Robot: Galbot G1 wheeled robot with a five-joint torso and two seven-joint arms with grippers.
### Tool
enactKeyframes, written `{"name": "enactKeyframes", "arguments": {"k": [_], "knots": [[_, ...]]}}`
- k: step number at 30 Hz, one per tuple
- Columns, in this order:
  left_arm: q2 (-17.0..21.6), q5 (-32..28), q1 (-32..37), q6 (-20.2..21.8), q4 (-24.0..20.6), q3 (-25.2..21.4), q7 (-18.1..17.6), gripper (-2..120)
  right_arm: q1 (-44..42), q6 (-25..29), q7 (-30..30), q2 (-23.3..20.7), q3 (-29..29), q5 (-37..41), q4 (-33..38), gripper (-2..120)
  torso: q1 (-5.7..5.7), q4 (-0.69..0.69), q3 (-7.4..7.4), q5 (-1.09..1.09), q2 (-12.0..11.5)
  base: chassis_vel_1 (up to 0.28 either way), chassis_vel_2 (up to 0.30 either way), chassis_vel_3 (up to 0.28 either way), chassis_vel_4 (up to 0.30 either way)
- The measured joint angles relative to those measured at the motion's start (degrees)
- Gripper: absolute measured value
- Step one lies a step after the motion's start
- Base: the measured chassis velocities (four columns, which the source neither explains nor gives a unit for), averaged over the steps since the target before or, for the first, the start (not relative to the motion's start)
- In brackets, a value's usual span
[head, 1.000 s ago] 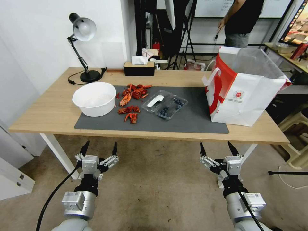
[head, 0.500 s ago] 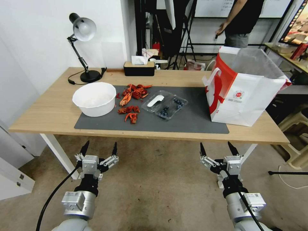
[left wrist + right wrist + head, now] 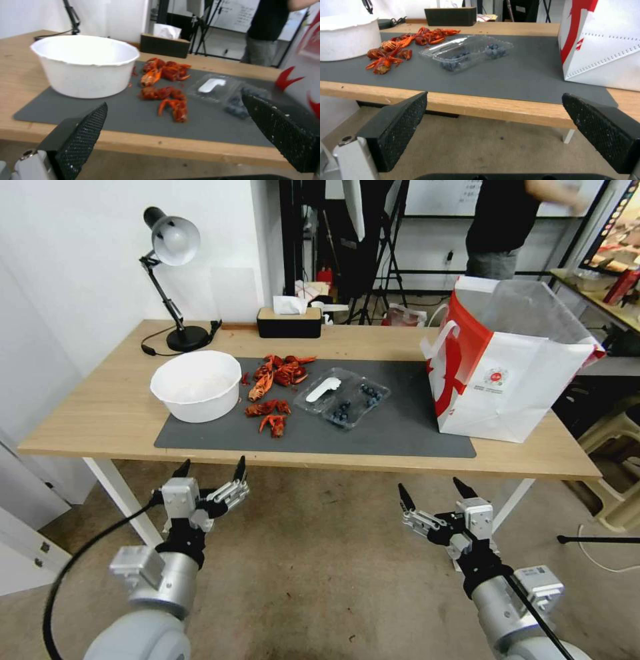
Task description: Close the takeout container lid, then place the container into the takeout bag.
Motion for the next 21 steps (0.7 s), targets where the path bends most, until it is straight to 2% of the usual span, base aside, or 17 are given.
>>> {"name": "enactKeyframes", "arguments": {"k": [21], "knots": [[-0.3,0.5,-0.2,-0.9,2.9,-0.1,2.7,100,1.9,0.5,0.7,-1.8,1.1,1.5,-0.8,100,0.0,0.01,0.0,-0.02,0.0,0.0,0.0,0.0,0.0]]}}
